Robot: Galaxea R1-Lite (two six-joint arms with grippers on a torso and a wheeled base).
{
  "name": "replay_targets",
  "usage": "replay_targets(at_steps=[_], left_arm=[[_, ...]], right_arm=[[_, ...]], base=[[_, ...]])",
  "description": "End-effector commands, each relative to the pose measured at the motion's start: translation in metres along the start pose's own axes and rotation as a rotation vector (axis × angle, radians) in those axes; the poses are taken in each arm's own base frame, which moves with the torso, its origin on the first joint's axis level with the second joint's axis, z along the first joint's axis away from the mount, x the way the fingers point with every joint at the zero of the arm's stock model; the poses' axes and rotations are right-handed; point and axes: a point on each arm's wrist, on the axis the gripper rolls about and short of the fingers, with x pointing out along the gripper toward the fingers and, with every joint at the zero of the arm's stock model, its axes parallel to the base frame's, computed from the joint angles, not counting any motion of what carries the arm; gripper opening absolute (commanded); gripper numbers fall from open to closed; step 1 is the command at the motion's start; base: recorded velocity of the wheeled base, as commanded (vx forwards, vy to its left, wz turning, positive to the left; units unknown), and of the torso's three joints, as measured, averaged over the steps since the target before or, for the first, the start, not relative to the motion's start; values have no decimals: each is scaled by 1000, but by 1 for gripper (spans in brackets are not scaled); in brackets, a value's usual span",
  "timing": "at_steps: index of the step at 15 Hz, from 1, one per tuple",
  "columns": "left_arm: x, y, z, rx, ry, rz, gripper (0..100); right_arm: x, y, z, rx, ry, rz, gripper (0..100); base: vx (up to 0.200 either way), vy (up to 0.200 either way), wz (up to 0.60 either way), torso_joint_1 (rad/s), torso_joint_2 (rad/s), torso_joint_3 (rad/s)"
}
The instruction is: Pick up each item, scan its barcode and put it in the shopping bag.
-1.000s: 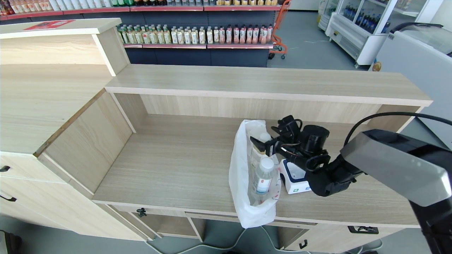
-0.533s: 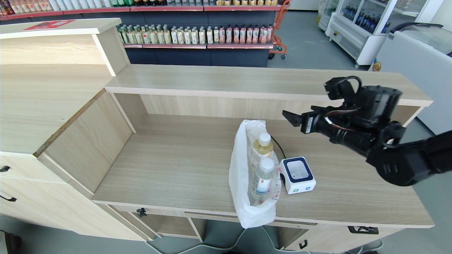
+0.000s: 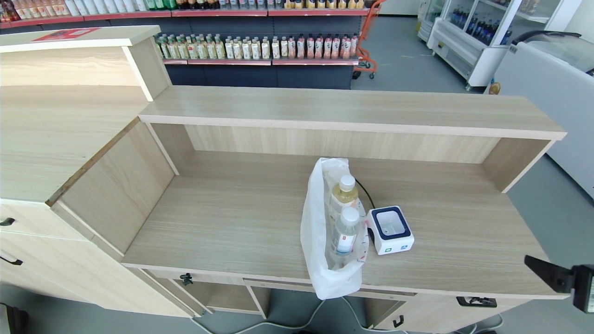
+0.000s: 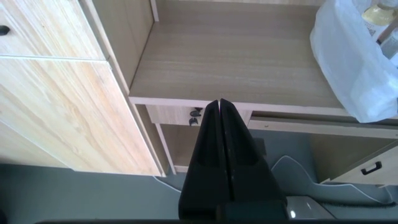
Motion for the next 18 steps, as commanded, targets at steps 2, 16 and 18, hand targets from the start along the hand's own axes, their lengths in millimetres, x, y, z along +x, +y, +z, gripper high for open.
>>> replay_targets(at_steps=[2, 16, 18], left_arm=[[0, 0, 0, 0, 0, 0, 0], [0, 0, 0, 0, 0, 0, 0], [0, 0, 0, 0, 0, 0, 0]], right_arm=[[-59, -27, -9, 119, -144, -58, 100], [-60, -25, -118, 12, -408, 142, 100], [-64, -26, -138, 45, -370, 163, 100]], base=[[0, 0, 0, 0, 0, 0], [0, 0, 0, 0, 0, 0], [0, 0, 0, 0, 0, 0]])
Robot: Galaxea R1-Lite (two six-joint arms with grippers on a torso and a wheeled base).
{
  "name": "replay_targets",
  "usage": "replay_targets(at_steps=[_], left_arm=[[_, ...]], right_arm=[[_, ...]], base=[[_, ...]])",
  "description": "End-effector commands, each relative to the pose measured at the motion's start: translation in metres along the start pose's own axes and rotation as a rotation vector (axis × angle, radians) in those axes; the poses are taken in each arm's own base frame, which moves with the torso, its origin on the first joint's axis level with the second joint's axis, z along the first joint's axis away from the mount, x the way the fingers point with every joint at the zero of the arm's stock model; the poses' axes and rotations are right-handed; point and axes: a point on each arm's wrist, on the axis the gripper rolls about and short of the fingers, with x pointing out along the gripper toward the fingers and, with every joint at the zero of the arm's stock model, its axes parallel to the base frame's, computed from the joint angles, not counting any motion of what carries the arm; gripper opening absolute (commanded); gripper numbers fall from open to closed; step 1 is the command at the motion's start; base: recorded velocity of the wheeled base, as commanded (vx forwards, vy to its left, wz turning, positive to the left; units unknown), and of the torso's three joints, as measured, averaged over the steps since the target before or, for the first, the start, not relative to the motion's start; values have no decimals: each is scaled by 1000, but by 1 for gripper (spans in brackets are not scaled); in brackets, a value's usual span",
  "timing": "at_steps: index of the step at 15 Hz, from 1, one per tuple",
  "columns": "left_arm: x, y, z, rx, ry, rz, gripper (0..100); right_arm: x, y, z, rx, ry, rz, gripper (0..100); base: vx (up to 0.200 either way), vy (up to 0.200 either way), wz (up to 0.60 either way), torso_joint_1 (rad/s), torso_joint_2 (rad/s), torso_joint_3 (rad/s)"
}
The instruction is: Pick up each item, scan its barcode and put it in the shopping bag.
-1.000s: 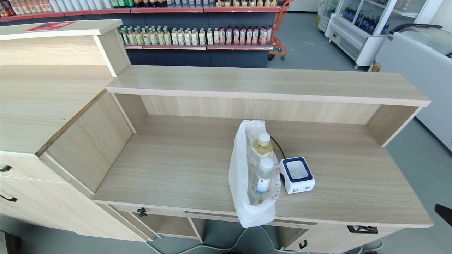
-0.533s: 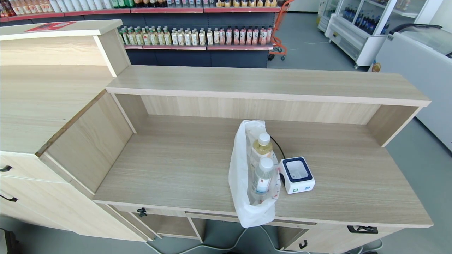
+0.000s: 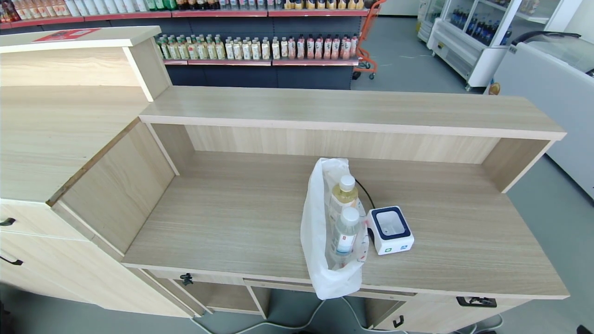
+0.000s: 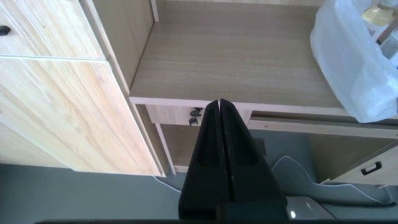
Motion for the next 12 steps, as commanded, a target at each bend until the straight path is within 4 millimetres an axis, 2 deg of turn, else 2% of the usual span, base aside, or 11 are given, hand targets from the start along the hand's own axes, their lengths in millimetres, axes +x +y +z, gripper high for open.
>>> replay_targets(at_steps=[1, 3, 12], left_arm=[[0, 0, 0, 0, 0, 0, 0], [0, 0, 0, 0, 0, 0, 0], [0, 0, 0, 0, -2, 0, 0]], right_arm=[[-18, 1, -31, 29, -76, 38, 100], [-22, 3, -33, 2, -131, 133, 100], [-22, 3, -33, 6, -132, 129, 100]], base=[[0, 0, 0, 0, 0, 0], [0, 0, 0, 0, 0, 0], [0, 0, 0, 0, 0, 0]])
